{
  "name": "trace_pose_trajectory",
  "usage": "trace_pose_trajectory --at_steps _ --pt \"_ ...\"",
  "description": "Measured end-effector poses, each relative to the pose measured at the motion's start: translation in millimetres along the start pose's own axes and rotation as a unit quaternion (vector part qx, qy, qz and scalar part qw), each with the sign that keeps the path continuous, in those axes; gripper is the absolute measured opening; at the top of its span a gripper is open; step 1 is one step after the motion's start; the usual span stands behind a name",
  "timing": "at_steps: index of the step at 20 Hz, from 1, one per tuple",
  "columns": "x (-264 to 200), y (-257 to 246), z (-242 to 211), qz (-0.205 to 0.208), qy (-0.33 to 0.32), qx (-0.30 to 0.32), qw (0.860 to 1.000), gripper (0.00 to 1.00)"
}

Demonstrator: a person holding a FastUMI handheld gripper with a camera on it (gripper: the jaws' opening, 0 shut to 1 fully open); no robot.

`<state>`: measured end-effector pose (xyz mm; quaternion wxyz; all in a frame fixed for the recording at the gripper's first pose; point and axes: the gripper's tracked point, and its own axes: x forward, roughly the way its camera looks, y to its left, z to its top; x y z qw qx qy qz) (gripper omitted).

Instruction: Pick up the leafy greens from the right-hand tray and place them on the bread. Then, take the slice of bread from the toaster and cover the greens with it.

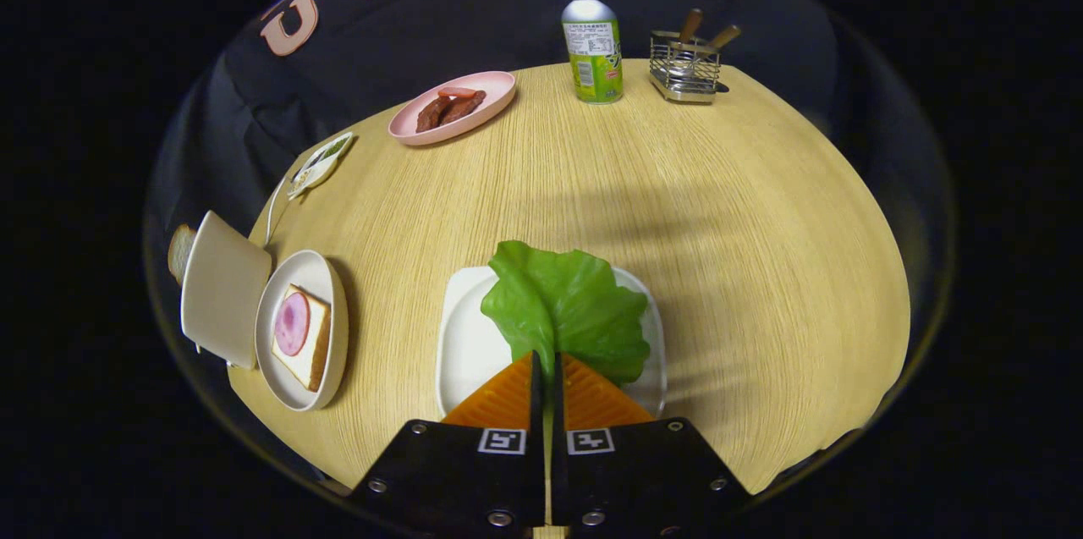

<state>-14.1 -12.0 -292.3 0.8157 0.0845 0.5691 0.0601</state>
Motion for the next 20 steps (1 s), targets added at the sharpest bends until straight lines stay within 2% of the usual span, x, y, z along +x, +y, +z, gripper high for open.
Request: trace_pose_trajectory --at_steps 9,15,20 --pt "-40 67 34 0.08 -0.059 -0.002 0.995 0.03" --pt "-37 127 36 0.118 -0.05 -0.046 0.991 0.03" --pt "-26 174 34 0.15 -0.031 -0.054 0.987 0.03"
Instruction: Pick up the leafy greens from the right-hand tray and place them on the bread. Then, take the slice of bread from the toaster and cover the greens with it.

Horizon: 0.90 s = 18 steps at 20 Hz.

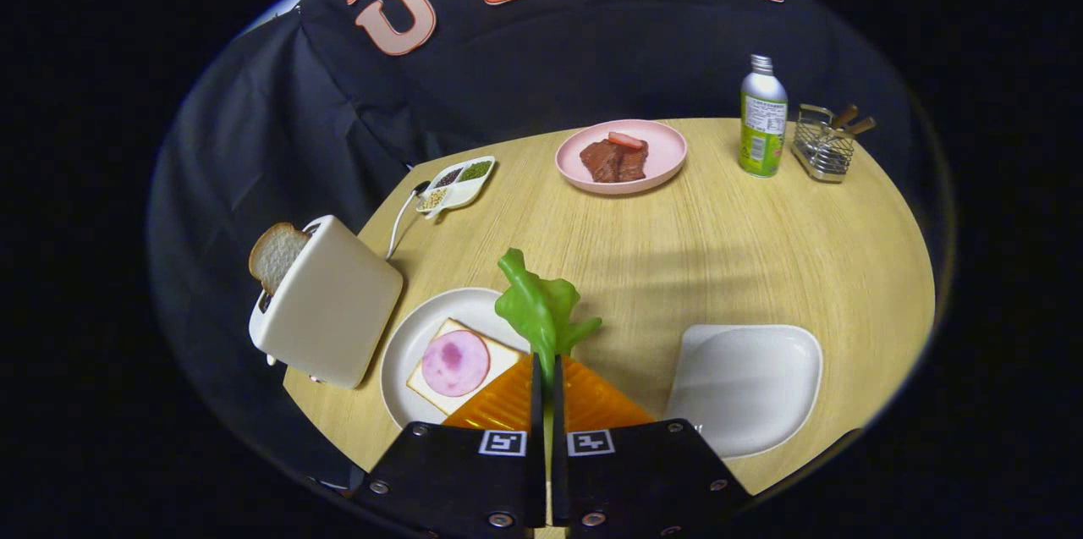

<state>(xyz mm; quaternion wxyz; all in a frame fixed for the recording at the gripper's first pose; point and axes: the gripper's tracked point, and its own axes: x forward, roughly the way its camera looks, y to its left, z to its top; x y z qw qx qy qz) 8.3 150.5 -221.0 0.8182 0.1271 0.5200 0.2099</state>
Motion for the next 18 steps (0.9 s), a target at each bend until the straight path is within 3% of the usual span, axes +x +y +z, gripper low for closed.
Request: trace_pose_trajectory --at_steps 14,16,18 --pt "53 76 -39 0.039 0.083 -0.05 0.995 0.03" --pt "56 82 -45 0.039 0.09 -0.061 0.993 0.07" --pt "54 88 -47 0.042 0.093 -0.068 0.992 0.17"
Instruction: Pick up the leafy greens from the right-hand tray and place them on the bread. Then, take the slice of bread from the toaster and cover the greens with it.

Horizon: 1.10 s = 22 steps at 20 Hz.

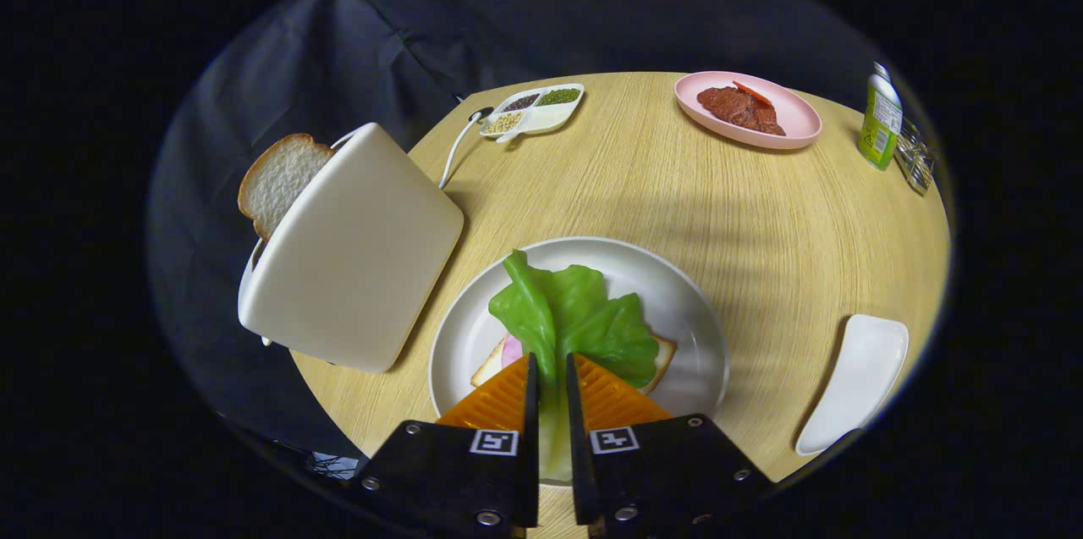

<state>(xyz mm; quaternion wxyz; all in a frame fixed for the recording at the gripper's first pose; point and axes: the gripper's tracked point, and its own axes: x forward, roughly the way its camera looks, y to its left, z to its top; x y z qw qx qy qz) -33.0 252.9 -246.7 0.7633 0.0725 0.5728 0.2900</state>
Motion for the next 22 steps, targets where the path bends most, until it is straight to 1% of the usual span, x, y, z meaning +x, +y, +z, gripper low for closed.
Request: trace_pose_trajectory --at_steps 1,5,8,9,10,11,13,15,18,22 --pt "0 3 0 0.0 0.0 -0.006 1.0 0.27" --pt "-14 10 14 -0.01 -0.026 -0.03 0.999 0.43" --pt "-33 23 31 -0.012 -0.049 -0.038 0.998 0.5" --pt "-40 30 38 -0.01 -0.056 -0.04 0.998 0.55" --pt "-48 35 45 -0.012 -0.061 -0.043 0.997 0.57" --pt "-55 39 52 -0.017 -0.066 -0.047 0.997 0.64" --pt "-68 52 64 -0.02 -0.072 -0.058 0.996 0.73" --pt "-78 69 76 -0.019 -0.077 -0.064 0.995 0.79" --pt "-91 97 96 -0.014 -0.083 -0.077 0.993 0.84" --pt "-103 140 117 -0.009 -0.084 -0.099 0.991 0.87"
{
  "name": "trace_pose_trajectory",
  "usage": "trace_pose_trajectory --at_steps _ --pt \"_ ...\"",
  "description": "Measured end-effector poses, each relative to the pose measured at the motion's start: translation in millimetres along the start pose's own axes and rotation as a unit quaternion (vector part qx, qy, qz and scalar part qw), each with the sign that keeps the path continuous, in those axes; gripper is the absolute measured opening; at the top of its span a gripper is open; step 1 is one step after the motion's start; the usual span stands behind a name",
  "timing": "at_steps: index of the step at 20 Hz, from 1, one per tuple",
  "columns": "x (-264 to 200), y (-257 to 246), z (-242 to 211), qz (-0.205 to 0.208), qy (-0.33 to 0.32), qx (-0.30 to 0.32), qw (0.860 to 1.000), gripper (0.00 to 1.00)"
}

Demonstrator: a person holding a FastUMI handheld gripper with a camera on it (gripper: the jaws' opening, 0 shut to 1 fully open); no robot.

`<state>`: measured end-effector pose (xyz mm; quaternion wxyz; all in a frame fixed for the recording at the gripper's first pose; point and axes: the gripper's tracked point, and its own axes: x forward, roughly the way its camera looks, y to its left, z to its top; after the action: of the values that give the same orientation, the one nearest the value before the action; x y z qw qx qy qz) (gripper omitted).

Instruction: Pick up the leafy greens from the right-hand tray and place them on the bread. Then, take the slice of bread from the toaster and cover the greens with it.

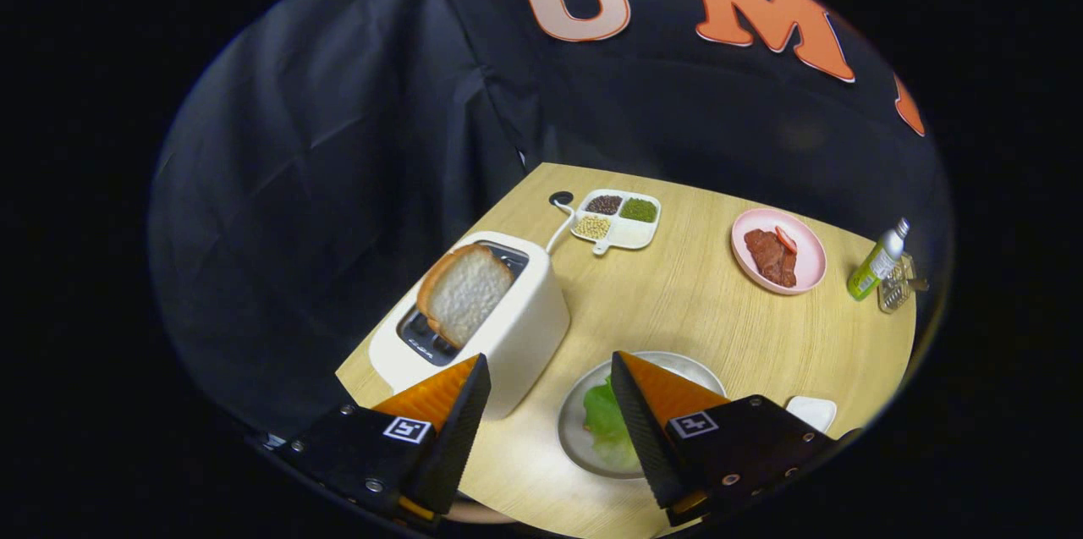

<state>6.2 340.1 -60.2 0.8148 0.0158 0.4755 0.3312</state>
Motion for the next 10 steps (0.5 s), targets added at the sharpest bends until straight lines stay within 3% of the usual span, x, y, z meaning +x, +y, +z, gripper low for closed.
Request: trace_pose_trajectory --at_steps 4,10 --pt "5 44 26 0.02 0.005 -0.011 1.0 0.87" --pt "32 74 43 0.012 0.037 -0.013 0.999 0.87"
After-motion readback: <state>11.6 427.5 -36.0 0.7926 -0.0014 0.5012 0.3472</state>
